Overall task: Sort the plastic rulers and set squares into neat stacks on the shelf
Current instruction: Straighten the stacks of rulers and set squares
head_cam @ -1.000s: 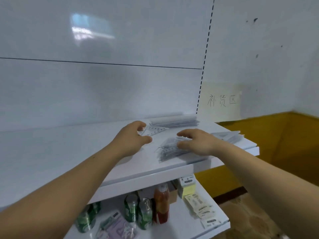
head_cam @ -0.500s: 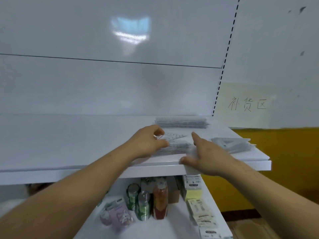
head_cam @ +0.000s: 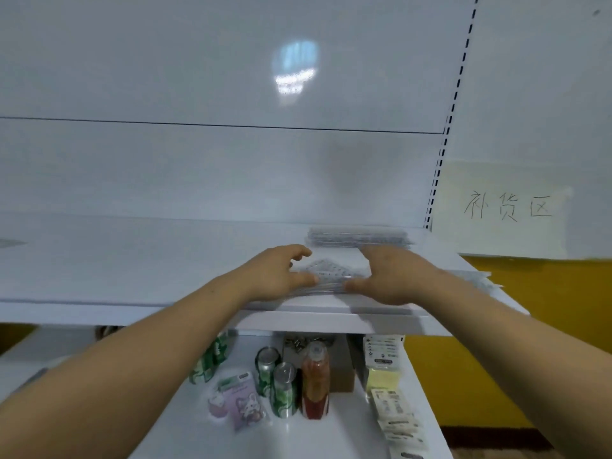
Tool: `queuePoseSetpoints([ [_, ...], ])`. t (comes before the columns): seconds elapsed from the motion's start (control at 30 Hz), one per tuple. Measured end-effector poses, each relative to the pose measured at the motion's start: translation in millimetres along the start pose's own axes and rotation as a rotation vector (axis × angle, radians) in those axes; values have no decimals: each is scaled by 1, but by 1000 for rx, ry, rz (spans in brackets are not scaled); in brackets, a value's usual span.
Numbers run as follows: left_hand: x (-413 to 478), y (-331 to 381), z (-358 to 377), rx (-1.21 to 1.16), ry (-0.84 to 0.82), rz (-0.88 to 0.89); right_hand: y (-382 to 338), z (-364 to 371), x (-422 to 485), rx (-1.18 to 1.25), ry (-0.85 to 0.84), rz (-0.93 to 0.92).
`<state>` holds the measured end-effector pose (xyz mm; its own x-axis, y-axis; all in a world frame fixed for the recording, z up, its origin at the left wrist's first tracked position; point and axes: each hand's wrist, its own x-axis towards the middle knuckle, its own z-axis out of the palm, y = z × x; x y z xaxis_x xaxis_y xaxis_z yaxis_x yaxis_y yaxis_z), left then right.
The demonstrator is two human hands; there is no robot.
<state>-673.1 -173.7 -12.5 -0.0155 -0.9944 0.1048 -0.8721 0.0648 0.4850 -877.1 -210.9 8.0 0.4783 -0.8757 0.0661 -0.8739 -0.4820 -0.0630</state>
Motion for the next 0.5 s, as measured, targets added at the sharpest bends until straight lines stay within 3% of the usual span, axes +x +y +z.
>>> queuePoseSetpoints([
  [0.23,-44,-90,-67,229,-12,-243,-65,-21,47,-64,-93,-129],
  [0.5,-136,-245,-153,300,106,-514,-248,-5,115,1,-128,-332],
])
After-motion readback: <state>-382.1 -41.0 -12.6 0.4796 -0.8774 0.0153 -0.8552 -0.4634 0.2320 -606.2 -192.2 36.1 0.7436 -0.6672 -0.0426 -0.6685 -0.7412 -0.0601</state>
